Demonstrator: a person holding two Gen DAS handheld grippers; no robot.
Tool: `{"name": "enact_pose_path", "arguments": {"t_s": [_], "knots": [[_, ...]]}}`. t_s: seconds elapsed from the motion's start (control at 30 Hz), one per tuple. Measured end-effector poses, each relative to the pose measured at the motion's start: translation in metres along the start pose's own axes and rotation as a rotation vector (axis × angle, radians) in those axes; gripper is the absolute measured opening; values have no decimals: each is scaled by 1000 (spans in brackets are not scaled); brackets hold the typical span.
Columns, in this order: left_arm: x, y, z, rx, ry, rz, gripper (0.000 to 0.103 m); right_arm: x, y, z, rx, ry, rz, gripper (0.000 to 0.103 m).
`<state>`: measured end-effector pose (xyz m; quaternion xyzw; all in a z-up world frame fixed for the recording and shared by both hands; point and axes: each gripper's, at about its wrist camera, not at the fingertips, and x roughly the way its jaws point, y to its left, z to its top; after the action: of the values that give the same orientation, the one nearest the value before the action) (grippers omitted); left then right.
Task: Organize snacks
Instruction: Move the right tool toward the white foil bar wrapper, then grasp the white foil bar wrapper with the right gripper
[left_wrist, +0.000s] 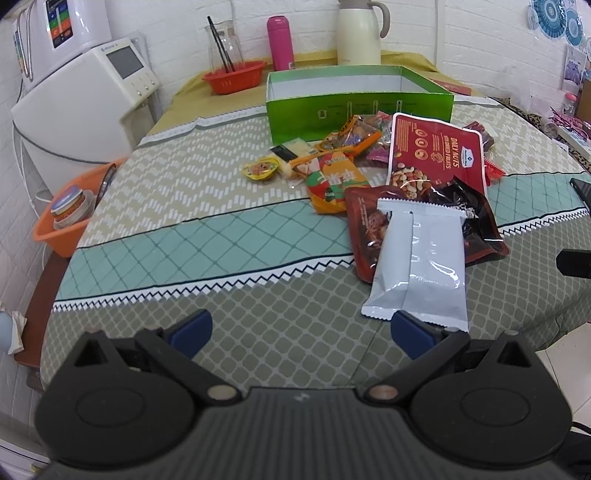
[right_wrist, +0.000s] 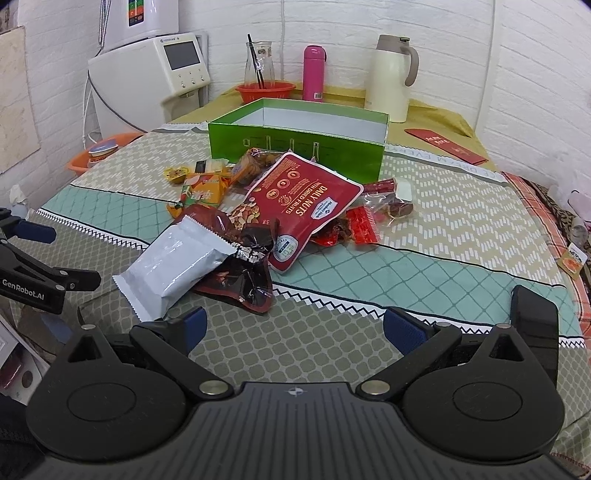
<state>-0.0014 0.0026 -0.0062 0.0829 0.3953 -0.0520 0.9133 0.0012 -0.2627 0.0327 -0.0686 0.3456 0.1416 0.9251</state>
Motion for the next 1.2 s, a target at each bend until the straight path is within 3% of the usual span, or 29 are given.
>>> {"name": "enact_pose_path", "arguments": {"t_s": [0.47,0.73,0.8,0.93,1.03,1.1,1.2], "knots": [[6,1,0,8,8,2,103,6,9,1,-41,-7,38,103],[17,6,2,16,-27,36,103,17,14,1,-18,-72,173,103],[23,10,1,26,-15,11,103,23,16,-1,-11,-86,185,103],[24,15,0,-3,-12,-66,103,39,24,-6,-3,-34,242,103],[25,9,1,18,-17,-138,103,44,35,-9,-17,-13,325,103],[25,2,1,48,-33,-224,103,48,44,-10,-38,4,357,103],[35,-5,4,45,-19,-234,103,54,57,-12,-99,-2,347,103]]}}
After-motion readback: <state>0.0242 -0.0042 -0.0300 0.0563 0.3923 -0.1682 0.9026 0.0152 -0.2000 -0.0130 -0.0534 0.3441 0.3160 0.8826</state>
